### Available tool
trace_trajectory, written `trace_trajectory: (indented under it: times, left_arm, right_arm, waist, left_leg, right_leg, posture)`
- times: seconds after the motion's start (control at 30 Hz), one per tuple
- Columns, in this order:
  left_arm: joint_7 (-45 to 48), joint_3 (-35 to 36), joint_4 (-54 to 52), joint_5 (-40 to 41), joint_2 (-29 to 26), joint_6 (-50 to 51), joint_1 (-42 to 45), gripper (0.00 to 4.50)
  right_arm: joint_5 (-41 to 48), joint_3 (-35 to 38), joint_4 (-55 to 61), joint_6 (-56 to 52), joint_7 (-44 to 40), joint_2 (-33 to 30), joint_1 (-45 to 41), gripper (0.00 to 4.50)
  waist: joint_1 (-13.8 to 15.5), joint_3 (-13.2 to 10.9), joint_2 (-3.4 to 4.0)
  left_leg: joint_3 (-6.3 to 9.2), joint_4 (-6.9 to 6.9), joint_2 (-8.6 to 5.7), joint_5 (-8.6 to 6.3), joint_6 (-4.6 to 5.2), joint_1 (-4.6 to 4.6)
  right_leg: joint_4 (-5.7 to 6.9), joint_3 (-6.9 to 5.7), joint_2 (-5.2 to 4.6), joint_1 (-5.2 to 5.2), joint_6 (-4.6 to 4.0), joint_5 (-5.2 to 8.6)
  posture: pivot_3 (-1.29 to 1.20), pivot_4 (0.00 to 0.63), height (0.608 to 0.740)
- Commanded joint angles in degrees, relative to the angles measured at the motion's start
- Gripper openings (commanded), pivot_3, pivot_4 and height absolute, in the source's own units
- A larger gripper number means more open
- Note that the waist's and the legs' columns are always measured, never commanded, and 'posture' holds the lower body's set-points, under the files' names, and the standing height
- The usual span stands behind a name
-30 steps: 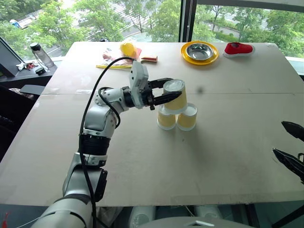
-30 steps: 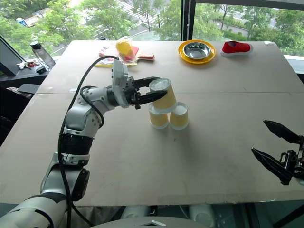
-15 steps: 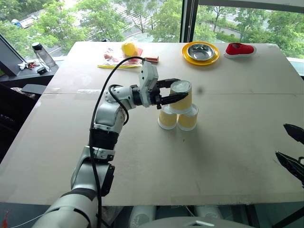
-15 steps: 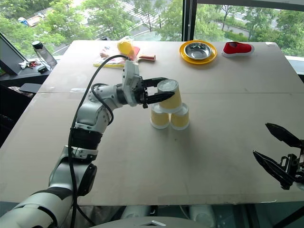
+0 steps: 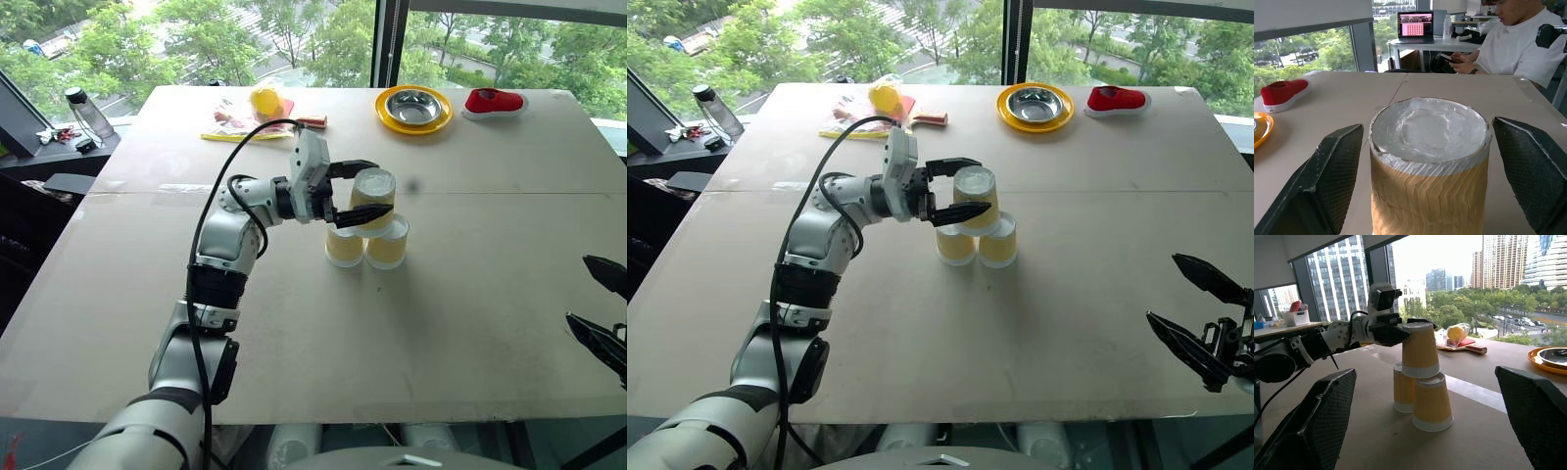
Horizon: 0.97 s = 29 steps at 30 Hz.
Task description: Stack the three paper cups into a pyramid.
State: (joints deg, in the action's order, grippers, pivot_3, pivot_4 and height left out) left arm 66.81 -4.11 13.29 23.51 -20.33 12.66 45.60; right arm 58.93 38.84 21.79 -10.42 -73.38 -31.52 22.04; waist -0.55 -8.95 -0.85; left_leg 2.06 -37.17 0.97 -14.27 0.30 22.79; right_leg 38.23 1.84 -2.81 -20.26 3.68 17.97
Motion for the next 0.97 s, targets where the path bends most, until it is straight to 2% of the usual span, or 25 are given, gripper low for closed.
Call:
trace_trajectory:
  times: [0.03, 0.13, 0.2, 0.37, 0.47, 0.5, 0.57, 0.67, 0.83, 0.97]
  left_arm:
    - [-1.8, 4.0, -7.3, 4.6, -0.5, 1.9, 2.4, 4.40]
    - [-4.3, 7.5, -13.3, 7.5, -1.3, 2.5, 0.5, 4.40]
    - [-6.2, 10.2, -18.7, 10.4, -3.6, 6.3, -3.6, 4.40]
    - [-11.6, 17.4, -31.2, 14.1, -12.2, 15.7, -20.7, 4.40]
    - [-16.6, 21.9, -35.0, 16.6, -13.7, 20.1, -30.6, 4.40]
    - [-17.0, 22.2, -36.1, 14.3, -14.0, 18.8, -36.4, 4.40]
    - [-17.3, 20.8, -38.0, 7.8, -15.2, 14.4, -46.1, 4.40]
    - [-20.3, 16.5, -39.5, 0.5, -14.5, 9.4, -54.0, 4.40]
    - [-21.8, 13.5, -38.9, -1.0, -10.0, 4.6, -60.7, 4.40]
    - [-22.4, 12.1, -37.9, -2.6, -9.2, 2.4, -63.2, 4.40]
  right_arm:
    - [0.2, 0.1, 1.6, 0.5, 0.0, -0.1, -0.2, 4.50]
    - [-0.4, -0.8, 1.0, 0.7, -0.2, 0.1, -0.6, 4.50]
    - [-1.0, -1.7, -0.1, 0.9, -0.9, 0.2, -1.0, 4.50]
    - [-4.9, -5.1, -4.7, 2.8, -2.8, 1.3, -2.4, 4.50]
    - [-8.4, -7.2, -8.9, 5.5, -3.6, 2.1, -4.5, 4.50]
    - [-11.2, -8.5, -12.2, 7.8, -3.8, 2.5, -6.1, 4.50]
    - [-15.8, -10.8, -17.5, 11.5, -4.2, 2.9, -8.2, 4.50]
    - [-23.1, -13.7, -22.6, 16.2, -0.6, 3.8, -10.0, 4.50]
    - [-30.4, -17.3, -27.9, 20.4, 3.1, 3.2, -11.5, 4.50]
    - [-31.2, -18.5, -28.8, 21.2, 3.3, 2.3, -11.8, 4.50]
  waist:
    - [0.0, 0.0, 0.00]
    - [-0.1, 0.0, 0.01]
    - [-0.3, 0.0, 0.05]
    - [-0.8, 0.1, 0.28]
    - [-0.2, 0.1, 0.29]
    - [0.0, 0.1, 0.28]
    - [-0.2, 0.1, 0.29]
    - [0.0, 0.1, 0.26]
    - [1.0, 0.1, 0.36]
    - [1.0, 0.1, 0.36]
  left_leg:
    - [0.00, 0.00, 0.00, 0.00, 0.00, 0.00]
    - [0.01, 0.00, 0.01, 0.00, 0.00, 0.00]
    - [-0.01, 0.01, 0.06, 0.00, 0.00, -0.01]
    - [-0.11, 0.13, 0.29, 0.00, 0.00, -0.18]
    - [-0.11, 0.13, 0.31, 0.00, 0.00, -0.17]
    - [-0.10, 0.09, 0.31, 0.00, 0.00, -0.17]
    - [-0.17, 0.07, 0.27, -0.01, 0.00, -0.24]
    - [-0.20, 0.18, 0.17, -0.02, 0.01, -0.45]
    - [-0.10, 0.20, 0.16, -0.02, 0.01, -0.47]
    - [-0.21, 0.37, 0.17, -0.02, 0.01, -0.60]
  right_leg:
    - [0.00, 0.00, 0.00, 0.00, 0.00, 0.00]
    - [0.00, 0.00, 0.00, 0.00, 0.00, 0.00]
    - [-0.01, 0.02, 0.00, 0.00, 0.00, 0.00]
    - [0.00, 0.18, 0.06, 0.00, -0.01, 0.00]
    - [-0.01, 0.18, 0.03, 0.00, -0.02, 0.01]
    - [-0.01, 0.16, -0.01, 0.01, -0.02, 0.01]
    - [-0.09, 0.21, -0.09, 0.14, -0.03, 0.01]
    - [-0.24, 0.28, -0.18, 0.38, -0.04, 0.01]
    - [-0.25, 0.31, -0.26, 0.44, -0.08, 0.01]
    - [-0.29, 0.44, -0.26, 0.46, -0.09, 0.02]
  posture:
    - [0.00, 0.150, 0.740]
    - [0.00, 0.150, 0.740]
    - [0.00, 0.150, 0.740]
    - [0.00, 0.150, 0.740]
    - [0.00, 0.150, 0.740]
    - [0.00, 0.150, 0.740]
    - [0.00, 0.150, 0.740]
    - [0.00, 0.150, 0.740]
    - [0.00, 0.150, 0.740]
    - [0.00, 0.150, 0.740]
